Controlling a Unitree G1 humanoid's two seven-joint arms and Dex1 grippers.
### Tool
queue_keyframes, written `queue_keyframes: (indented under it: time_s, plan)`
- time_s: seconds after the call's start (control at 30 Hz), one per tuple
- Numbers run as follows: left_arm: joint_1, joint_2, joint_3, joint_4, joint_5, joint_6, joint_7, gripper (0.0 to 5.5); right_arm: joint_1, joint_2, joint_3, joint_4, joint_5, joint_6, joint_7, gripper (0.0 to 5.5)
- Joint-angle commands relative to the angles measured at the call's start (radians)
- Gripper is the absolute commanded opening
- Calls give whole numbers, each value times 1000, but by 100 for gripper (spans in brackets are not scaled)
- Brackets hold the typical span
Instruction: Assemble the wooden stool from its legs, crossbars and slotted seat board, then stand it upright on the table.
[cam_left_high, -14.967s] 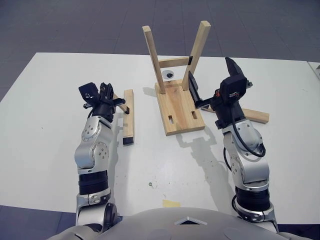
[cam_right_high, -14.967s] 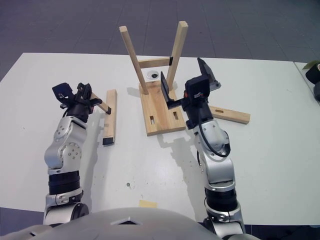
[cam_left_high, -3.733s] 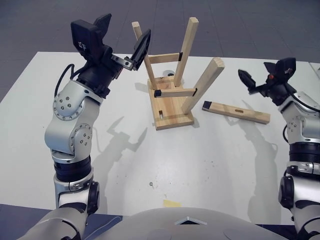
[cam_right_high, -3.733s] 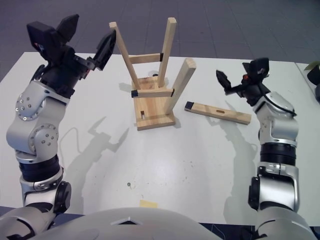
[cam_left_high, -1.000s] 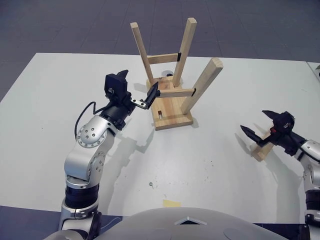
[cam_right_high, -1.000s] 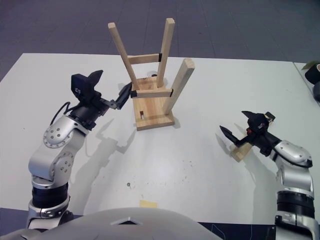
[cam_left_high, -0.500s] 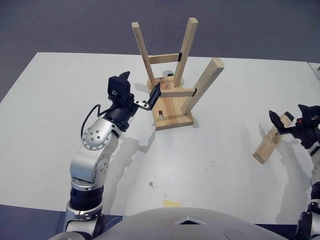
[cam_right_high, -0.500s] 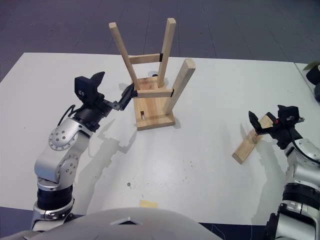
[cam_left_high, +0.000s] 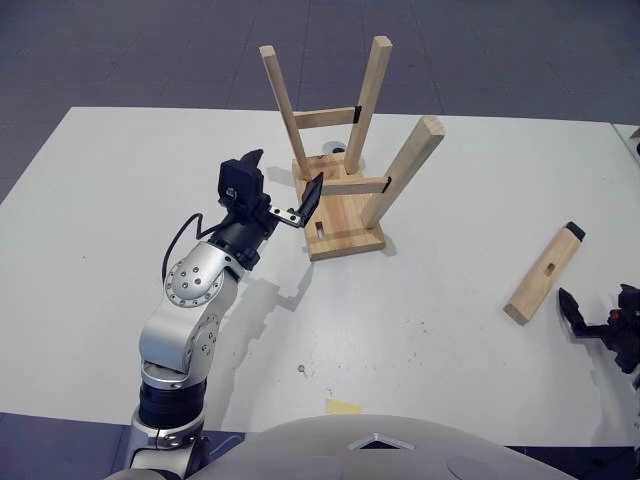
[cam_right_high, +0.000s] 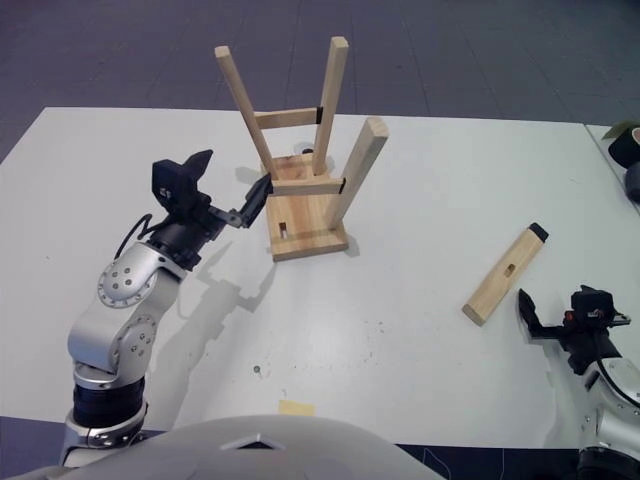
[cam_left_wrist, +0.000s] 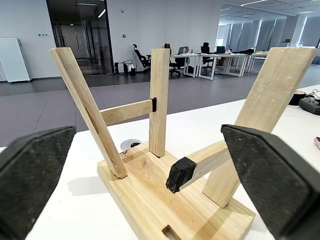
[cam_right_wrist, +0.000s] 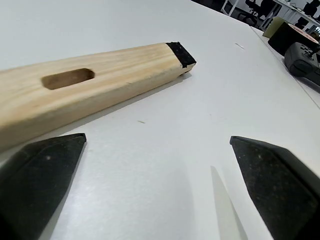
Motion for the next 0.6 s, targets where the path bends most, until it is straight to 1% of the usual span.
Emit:
queue_keyframes:
  time_s: [0.03, 0.13, 0.23, 0.37, 0.47, 0.6]
  plan:
    - [-18, 9, -7, 10, 6, 15, -11, 540, 33, 64, 114, -95, 10, 55, 72, 537]
    - [-25, 8, -11, 18, 7, 12, -18, 540, 33, 80, 162, -123, 15, 35, 106, 537]
    - [-28, 9, -9, 26, 7, 8, -24, 540, 17, 76, 175, -87, 0, -42, 126, 537]
    - [-21, 3, -15, 36, 18, -1, -22, 540, -64, 43, 188, 88, -36, -186, 160, 537]
    - [-33, 0, -26, 49, 27, -10, -24, 540, -160, 38, 199, 212, -19, -162, 176, 537]
    - [-62, 2, -28, 75, 41, -19, -33, 540, -215, 89, 275, 126, 19, -63, 213, 537]
